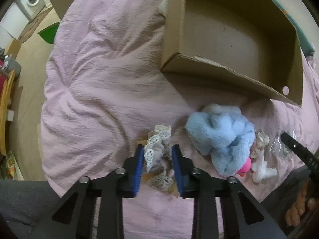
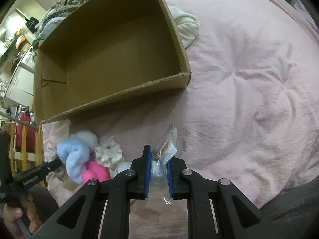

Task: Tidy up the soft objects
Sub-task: 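Grasp the clear plastic bag with the right tool while the left tool grasps the lace scrunchie, then carry both items into the box and open both tools to release them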

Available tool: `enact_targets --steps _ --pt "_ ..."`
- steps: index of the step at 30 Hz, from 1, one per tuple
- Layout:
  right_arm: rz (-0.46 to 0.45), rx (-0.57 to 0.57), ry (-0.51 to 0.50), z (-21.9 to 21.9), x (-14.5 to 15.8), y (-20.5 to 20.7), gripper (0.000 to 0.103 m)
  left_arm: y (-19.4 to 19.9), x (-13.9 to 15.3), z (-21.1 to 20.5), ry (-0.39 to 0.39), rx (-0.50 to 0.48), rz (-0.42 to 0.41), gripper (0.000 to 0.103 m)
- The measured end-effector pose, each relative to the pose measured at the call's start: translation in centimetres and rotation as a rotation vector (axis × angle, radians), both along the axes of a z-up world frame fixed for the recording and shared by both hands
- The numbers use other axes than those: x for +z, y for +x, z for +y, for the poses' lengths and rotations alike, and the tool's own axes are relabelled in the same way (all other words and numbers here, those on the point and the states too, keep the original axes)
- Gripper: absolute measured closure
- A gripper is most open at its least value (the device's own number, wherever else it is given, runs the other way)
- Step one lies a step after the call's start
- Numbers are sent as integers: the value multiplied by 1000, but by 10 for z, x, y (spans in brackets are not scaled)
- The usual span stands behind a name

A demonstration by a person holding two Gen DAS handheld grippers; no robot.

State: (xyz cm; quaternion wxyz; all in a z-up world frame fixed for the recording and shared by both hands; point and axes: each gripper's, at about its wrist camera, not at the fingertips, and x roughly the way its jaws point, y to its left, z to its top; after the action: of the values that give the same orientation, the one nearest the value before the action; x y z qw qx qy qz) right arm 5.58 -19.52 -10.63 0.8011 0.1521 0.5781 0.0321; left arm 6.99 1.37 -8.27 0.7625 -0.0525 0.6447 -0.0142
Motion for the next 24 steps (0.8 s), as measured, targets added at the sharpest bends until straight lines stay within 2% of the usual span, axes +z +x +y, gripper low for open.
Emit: enact_targets --steps 1,3,5,7,9,14,19,24 --pt "-3 3 7 -6 1 1 87 -2 2 -3 7 -10 -11 90" --pt "-8 8 7 -9 3 9 87 -4 7 -9 11 -24 -38 93" --pt "-9 11 17 -30 12 14 87 -8 18 -10 -16 -22 -77 94" --pt "-15 16 26 -33 14 13 87 -14 35 -12 -53 -25 -123 94" --pt "-31 20 40 -40 20 10 87 -20 54 -13 -57 -29 -173 94" --pt "-125 40 67 -58 51 -1 87 -32 107 -10 -58 -39 -301 94" --pt "-223 52 109 -61 84 2 87 -22 156 -8 -89 -39 -398 94" --pt "-307 92 127 -57 111 18 87 -2 174 -13 -81 -55 -448 94"
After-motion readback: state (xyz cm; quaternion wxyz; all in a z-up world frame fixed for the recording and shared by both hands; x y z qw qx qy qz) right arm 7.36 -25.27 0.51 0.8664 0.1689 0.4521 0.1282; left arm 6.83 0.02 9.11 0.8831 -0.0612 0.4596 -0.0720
